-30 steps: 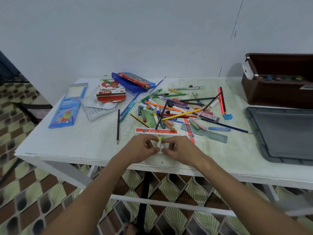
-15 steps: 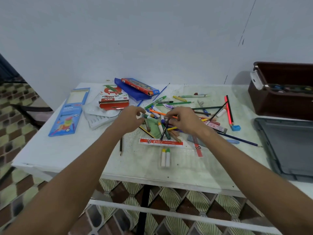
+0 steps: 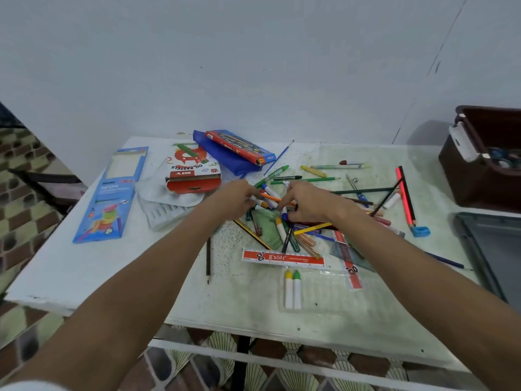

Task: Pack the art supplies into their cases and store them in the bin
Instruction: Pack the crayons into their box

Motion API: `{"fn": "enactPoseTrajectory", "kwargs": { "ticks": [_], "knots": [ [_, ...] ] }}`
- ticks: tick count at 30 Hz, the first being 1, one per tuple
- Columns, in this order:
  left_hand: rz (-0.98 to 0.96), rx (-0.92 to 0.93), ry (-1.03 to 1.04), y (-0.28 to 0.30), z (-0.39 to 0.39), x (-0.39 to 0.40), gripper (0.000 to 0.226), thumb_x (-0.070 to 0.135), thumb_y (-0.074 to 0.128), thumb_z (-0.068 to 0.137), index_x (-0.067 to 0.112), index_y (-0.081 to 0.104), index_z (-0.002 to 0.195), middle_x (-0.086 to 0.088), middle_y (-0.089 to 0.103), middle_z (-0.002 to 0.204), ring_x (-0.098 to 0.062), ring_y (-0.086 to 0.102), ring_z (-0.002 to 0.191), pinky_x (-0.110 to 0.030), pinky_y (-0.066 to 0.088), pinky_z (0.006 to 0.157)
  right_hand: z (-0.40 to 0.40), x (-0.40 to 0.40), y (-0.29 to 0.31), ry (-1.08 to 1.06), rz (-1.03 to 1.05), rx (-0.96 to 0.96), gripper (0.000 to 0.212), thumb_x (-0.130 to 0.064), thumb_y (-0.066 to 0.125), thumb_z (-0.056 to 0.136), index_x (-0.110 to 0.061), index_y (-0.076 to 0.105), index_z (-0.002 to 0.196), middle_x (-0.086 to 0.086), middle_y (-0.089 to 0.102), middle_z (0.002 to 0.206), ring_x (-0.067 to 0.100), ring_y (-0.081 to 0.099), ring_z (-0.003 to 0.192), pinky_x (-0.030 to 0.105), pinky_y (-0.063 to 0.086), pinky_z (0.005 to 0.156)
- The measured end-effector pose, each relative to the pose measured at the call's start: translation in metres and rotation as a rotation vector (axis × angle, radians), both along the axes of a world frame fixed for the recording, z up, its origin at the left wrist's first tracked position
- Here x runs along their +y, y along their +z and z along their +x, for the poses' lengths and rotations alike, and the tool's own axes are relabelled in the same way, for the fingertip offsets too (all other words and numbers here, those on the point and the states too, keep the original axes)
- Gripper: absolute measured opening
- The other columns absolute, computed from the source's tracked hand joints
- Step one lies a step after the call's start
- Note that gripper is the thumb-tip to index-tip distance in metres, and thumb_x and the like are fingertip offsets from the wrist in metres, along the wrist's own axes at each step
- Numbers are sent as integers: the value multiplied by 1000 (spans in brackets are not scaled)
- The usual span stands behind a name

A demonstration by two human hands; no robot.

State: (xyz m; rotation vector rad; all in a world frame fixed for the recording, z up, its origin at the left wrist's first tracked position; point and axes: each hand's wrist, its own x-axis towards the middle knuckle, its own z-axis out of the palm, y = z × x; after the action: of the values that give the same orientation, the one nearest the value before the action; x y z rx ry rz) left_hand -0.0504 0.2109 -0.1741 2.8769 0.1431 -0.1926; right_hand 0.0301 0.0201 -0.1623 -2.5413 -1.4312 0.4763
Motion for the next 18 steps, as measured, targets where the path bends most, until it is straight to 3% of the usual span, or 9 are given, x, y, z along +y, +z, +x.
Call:
{"fn": "enactPoseTrajectory", "kwargs": {
  "ticks": [7, 10, 14, 18],
  "knots": [
    [-19, 60, -13, -1, 3, 3, 26, 31, 59, 93, 28, 62, 119, -6, 49, 112, -23, 51, 101, -39, 45, 89, 7, 7, -1, 19, -24, 11, 29, -19, 75, 80, -27, 71, 108, 2, 39, 101, 18, 43, 92, 29, 39, 76],
    [-62, 41, 10, 1, 3, 3, 24, 29, 66, 89, 23, 65, 112, -2, 50, 111, -20, 51, 100, -36, 45, 89, 7, 5, -4, 25, 31, 22, 26, -20, 76, 80, -25, 72, 105, 5, 44, 105, 17, 42, 96, 30, 39, 81],
    [-108, 4, 35, -1, -1, 2, 16, 22, 68, 88, 21, 60, 102, 3, 59, 99, -18, 55, 92, -28, 42, 75, 6, 2, -13, 43, 154, 3, 23, -26, 73, 83, -19, 72, 105, 1, 45, 101, 16, 40, 96, 35, 41, 85],
    [-150, -82, 66, 3, -8, -1, 25, 22, 69, 87, 19, 68, 112, 2, 68, 101, -10, 56, 77, -21, 40, 67, 4, -3, -15, 2, 291, 19, 22, -25, 67, 88, -15, 71, 107, 4, 58, 109, 20, 50, 104, 35, 41, 90]
  ]
}}
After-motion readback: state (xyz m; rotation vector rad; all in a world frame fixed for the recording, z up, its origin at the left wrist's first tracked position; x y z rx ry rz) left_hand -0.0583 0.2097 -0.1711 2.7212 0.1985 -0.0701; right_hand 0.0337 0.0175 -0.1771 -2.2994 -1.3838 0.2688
